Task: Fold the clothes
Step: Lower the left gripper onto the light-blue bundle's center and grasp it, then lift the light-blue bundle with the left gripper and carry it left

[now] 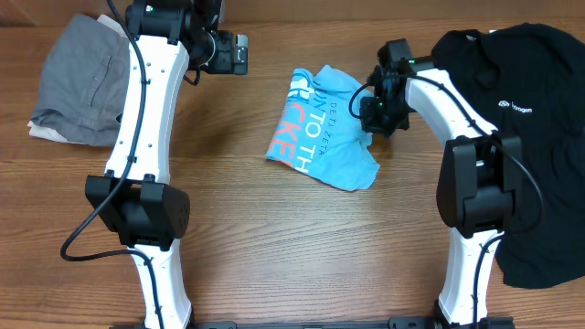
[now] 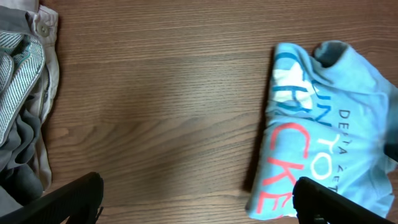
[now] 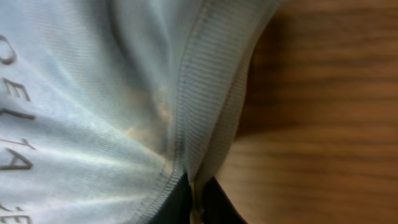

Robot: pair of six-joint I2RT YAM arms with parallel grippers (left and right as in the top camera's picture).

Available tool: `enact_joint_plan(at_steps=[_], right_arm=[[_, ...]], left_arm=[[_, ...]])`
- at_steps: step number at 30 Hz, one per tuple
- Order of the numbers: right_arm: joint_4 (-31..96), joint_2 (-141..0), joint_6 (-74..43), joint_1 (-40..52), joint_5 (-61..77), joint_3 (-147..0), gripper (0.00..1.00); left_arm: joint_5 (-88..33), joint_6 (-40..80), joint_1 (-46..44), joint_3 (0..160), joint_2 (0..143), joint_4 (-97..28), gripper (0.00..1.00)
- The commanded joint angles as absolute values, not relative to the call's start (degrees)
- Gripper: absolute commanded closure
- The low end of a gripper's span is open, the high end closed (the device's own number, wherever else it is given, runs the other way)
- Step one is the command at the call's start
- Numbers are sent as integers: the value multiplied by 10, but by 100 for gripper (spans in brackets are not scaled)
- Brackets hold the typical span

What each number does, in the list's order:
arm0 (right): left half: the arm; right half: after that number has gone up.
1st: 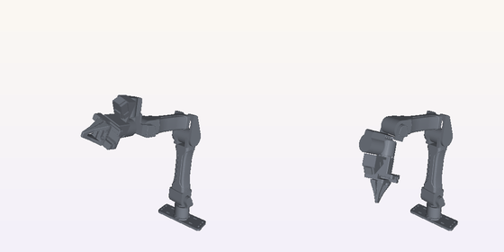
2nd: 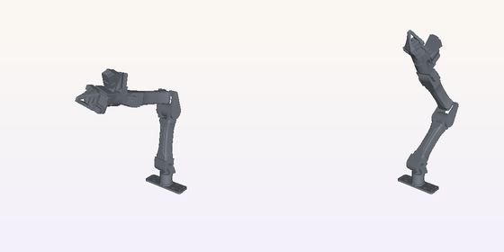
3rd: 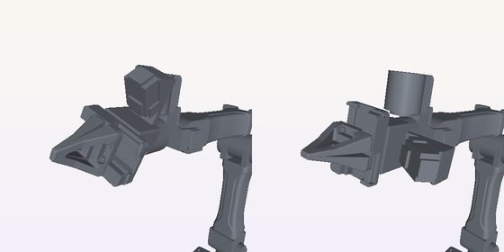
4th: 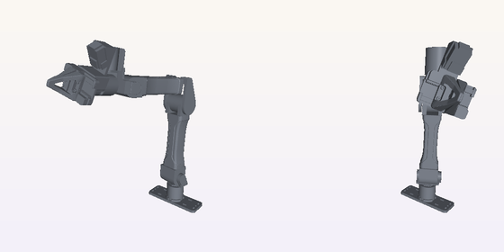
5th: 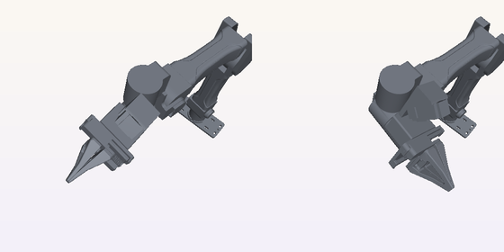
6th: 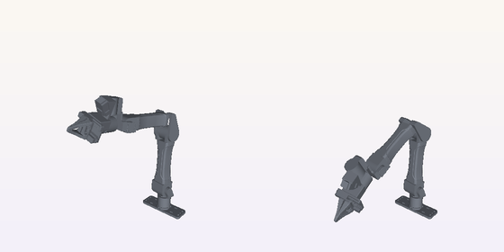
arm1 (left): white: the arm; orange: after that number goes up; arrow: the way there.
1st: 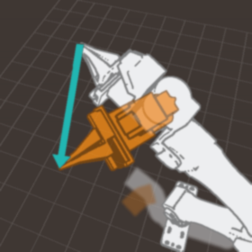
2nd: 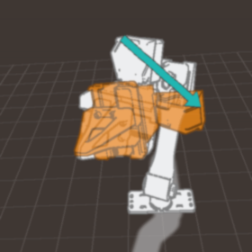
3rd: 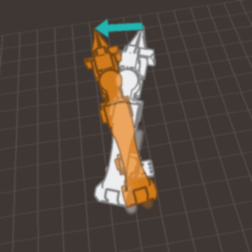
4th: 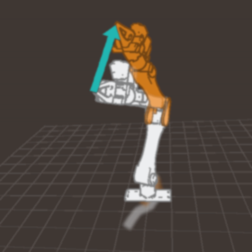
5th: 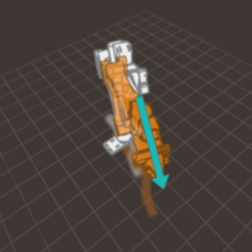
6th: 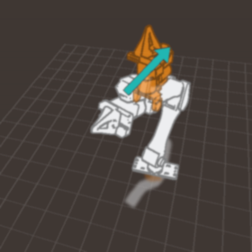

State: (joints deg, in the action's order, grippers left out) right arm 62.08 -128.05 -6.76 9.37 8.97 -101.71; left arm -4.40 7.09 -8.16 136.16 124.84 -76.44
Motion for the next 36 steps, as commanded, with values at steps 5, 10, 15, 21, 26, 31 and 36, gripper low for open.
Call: enact_joint_plan(at_steps=[5,10,15,21,26,31,36], right_arm=[[649,-1279,-85,68,56,-1033,0],[678,-1277,-119,59,61,-1070,0],[719,-1255,-124,46,117,-1143,0],[745,-1253,-121,41,121,-1184,0],[752,-1253,-121,41,121,-1184,3],[756,-1253,-120,40,116,-1184,9],[755,-1253,-121,40,105,-1184,10]], left_arm=[[-40,62,-83,1360,1254,-762,0],[-68,33,-86,1336,1254,-763,0],[-139,-39,-106,1262,1254,-754,0],[-202,-132,-153,1172,1254,-699,2],[-196,-141,-202,1102,1254,-605,17],[-145,-90,-241,1031,1254,-517,68],[-93,-60,-248,988,1254,-500,93]])
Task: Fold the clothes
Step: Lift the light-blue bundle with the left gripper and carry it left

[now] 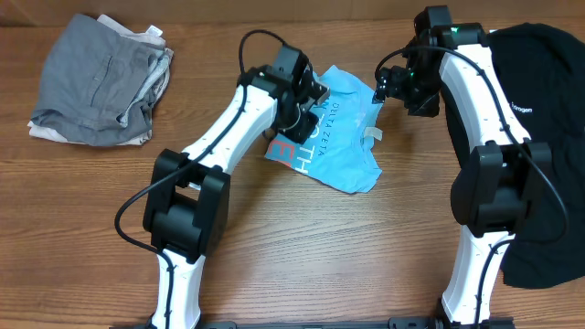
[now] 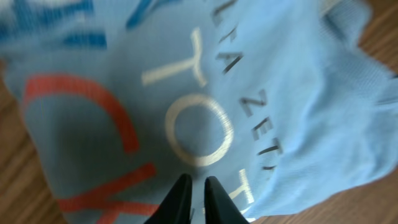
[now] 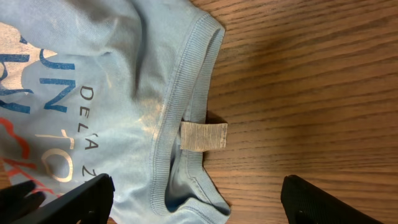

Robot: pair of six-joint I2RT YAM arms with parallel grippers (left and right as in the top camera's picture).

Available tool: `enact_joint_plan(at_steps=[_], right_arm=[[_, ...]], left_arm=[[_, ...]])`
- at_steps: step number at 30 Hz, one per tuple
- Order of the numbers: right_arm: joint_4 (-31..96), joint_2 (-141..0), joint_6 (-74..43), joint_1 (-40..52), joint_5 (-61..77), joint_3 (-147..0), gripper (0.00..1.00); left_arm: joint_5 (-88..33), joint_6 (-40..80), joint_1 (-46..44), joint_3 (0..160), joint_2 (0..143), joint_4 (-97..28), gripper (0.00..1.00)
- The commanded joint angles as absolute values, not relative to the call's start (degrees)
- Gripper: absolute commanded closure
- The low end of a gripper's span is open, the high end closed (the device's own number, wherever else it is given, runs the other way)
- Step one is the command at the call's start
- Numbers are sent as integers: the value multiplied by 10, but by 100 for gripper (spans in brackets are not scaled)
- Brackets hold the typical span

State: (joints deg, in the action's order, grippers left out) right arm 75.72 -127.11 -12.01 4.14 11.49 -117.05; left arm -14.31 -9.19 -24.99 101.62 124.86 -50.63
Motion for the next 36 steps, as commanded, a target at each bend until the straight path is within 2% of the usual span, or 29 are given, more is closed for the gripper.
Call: enact_joint_plan(at_steps=[1,7,16,21,23,26,27,32,36], right_arm=[[755,-1253,-121,40,105,-1184,10],[756,-1253,-120,40,105,-1184,10],[759,-1253,-120,40,103,-1184,10],[762,-1253,-120,40,103,-1184,10],[763,-1253,-120,40,103,-1184,9],[761,-1253,-120,40,103,-1184,9],[760,-1253,-120,40,103,-1184,9],[760,-1253,-120,40,103,-1184,1],[760,-1253,-120,40,103,-1184,0]], left_arm=[[-84,-52,-248,980,1254,-496,94],[29,6,-246,909,1254,-435,96],[128,17,-192,887,1254,-398,96],[131,17,-121,887,1254,-367,87],[130,15,-95,889,1254,-351,77],[92,-24,-67,908,1253,-339,44],[73,-40,-62,923,1252,-346,37],[3,-98,-73,1039,1239,-439,25],[-1,-128,-121,1130,1224,-527,23]])
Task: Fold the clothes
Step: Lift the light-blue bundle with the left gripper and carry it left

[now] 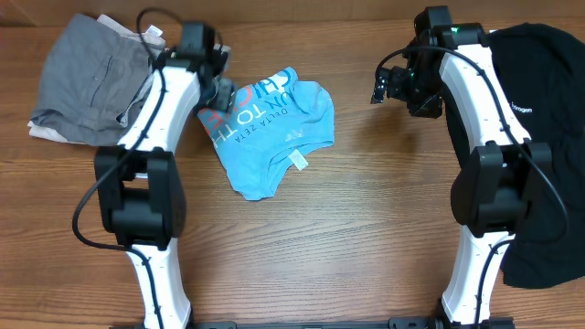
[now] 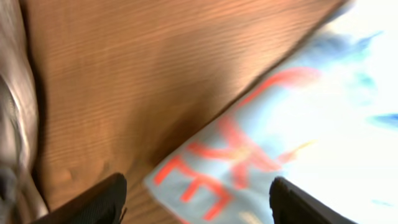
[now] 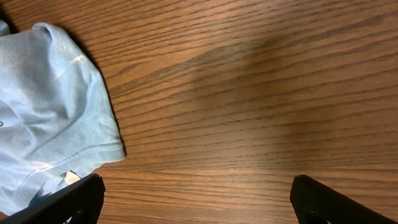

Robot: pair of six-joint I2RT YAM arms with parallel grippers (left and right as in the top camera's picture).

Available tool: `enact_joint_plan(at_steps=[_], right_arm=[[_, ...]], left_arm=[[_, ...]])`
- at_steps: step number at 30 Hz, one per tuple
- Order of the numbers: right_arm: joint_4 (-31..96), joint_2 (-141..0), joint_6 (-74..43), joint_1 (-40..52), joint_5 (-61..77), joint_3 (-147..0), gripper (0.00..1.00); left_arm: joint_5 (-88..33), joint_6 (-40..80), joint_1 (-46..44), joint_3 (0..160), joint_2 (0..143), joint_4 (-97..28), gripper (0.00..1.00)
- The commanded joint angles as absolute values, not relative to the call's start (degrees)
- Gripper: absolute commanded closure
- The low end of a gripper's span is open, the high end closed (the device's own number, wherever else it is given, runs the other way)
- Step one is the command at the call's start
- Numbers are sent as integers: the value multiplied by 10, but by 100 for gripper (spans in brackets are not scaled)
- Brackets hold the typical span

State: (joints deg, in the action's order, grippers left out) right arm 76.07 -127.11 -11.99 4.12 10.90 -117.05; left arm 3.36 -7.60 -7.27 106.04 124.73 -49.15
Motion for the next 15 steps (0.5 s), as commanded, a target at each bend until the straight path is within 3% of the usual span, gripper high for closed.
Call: enact_joint_plan(at_steps=[1,8,15], right_arm=[[760,-1253,-120,40,103,-1184,0],[762,-1253,-120,28,103,-1184,0],[773,-1253,-120,10,104,-1184,0]], left_arm=[[0,-141,-138,1146,1222,-548,22],[40,-163,-262,1152,1230,-634,22],[116,-135,-339,1077,1234,-588,22]])
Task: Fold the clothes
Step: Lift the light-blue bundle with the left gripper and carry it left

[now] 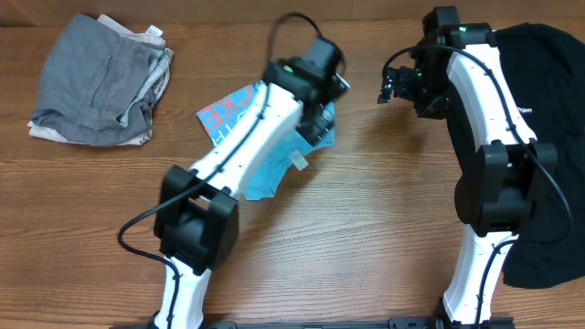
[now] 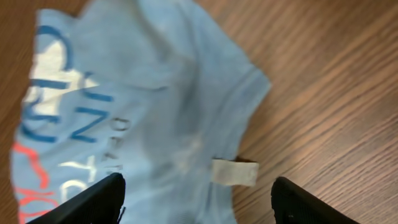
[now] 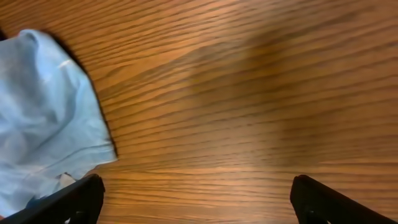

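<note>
The light blue T-shirt [image 1: 228,114] with red and blue print lies crumpled at the table's middle, partly under my left arm. In the left wrist view its collar and white tag [image 2: 235,172] sit just below the left gripper [image 2: 199,208], which is open over the shirt's right side with nothing held. My right gripper [image 3: 199,208] is open above bare wood to the right of the shirt's edge [image 3: 43,118]. In the overhead view the right gripper [image 1: 398,84] stays apart from the shirt.
A pile of grey clothes [image 1: 96,78] lies at the back left. A black garment [image 1: 539,128] covers the right side of the table behind the right arm. Bare wood [image 1: 366,238] stretches along the front.
My left gripper was open at the shirt's left edge near the grey pile; it is now open over the shirt's right side by the collar tag. The right arm has barely moved.
First the right gripper was shut on the shirt's collar while the left stood open near the grey pile. Then the right was open and drawn back, and the left was shut on the print. Later the shirt lay further left, left gripper open; now it hangs above the collar.
</note>
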Robot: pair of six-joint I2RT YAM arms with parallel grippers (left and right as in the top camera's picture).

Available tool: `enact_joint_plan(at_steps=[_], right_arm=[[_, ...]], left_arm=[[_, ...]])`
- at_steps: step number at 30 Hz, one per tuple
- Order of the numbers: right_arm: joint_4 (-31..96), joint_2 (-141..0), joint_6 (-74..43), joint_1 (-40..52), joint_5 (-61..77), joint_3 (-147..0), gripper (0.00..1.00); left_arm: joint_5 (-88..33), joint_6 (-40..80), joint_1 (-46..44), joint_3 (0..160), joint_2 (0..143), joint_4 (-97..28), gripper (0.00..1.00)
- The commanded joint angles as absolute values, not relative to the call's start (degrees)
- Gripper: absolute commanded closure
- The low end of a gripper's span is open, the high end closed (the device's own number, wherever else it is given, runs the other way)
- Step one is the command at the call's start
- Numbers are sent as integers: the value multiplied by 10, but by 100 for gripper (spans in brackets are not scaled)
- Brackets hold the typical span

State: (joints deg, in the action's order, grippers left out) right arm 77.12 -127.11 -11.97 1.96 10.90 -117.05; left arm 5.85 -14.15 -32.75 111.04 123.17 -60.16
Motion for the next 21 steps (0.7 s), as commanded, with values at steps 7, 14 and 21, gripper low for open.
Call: enact_joint_plan(at_steps=[7,14,21], right_arm=[[775,-1253,-104,6,104,-1184,0],[772,-1253,-105,6,104,-1184,0],[766,-1253,-105,6,104,-1184,0]], left_arm=[[150,-92,-344,1001,1235,-529,22],[150,-133,-345,919,1235,-474,21],[196,-107,-334,873,1235,-449,22]])
